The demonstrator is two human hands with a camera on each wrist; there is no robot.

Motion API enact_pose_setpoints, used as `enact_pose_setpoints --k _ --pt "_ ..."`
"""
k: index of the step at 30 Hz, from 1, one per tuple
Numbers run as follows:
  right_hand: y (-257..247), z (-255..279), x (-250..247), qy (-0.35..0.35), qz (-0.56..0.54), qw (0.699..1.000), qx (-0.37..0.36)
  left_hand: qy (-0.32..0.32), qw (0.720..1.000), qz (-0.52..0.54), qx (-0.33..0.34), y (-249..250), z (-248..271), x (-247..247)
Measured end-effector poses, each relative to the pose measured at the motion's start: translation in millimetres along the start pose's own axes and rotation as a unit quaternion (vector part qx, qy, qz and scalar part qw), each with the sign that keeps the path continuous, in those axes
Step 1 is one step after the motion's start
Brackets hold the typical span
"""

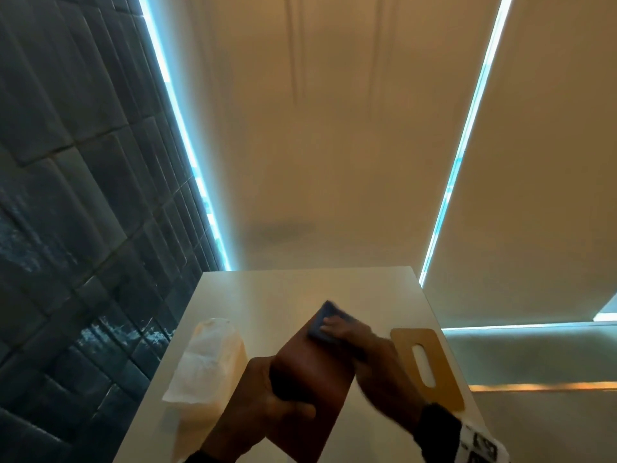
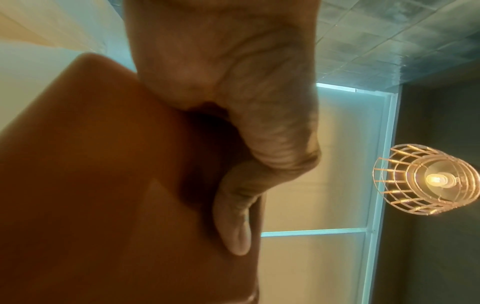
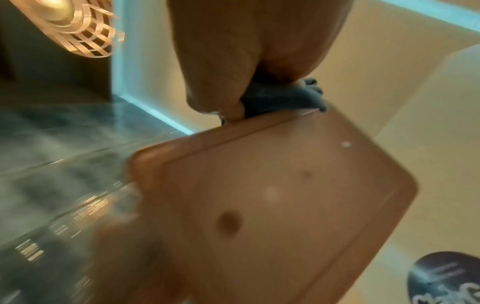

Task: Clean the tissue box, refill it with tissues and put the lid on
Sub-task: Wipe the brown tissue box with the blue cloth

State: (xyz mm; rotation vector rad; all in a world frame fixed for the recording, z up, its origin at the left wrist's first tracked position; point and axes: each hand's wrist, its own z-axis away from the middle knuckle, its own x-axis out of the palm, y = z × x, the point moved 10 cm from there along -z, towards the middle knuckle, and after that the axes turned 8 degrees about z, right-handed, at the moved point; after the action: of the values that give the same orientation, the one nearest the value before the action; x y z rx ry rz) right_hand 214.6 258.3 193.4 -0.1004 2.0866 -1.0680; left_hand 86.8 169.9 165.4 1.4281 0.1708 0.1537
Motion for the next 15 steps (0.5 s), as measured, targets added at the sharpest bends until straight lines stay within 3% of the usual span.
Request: enact_pose_setpoints --k 2,3,5,8,12,15 --pt "-48 15 19 -0.015 -0.017 0.992 -0.128 -0.013 1.000 0.002 0.026 6 -2 12" --pt "-63 23 25 -0.021 -0.019 0.983 -0.179 0.000 1.000 -0.012 -0.001 7 2 9" --pt "-72 27 29 -0.053 -0.019 0.970 -0.235 0.005 1.000 0.006 -0.012 13 10 7" --pt "-47 9 16 -0.082 -0.054 0.982 -0.161 0.042 0.998 0.036 0.005 9 10 1" --pt "9 -23 -13 0.009 -0.001 1.000 -0.025 0.080 0.994 0.070 0.027 1 3 -10" --pt "42 -27 -27 0.038 -0.025 0.996 0.073 0.085 0.993 0.072 0.026 2 4 -8"
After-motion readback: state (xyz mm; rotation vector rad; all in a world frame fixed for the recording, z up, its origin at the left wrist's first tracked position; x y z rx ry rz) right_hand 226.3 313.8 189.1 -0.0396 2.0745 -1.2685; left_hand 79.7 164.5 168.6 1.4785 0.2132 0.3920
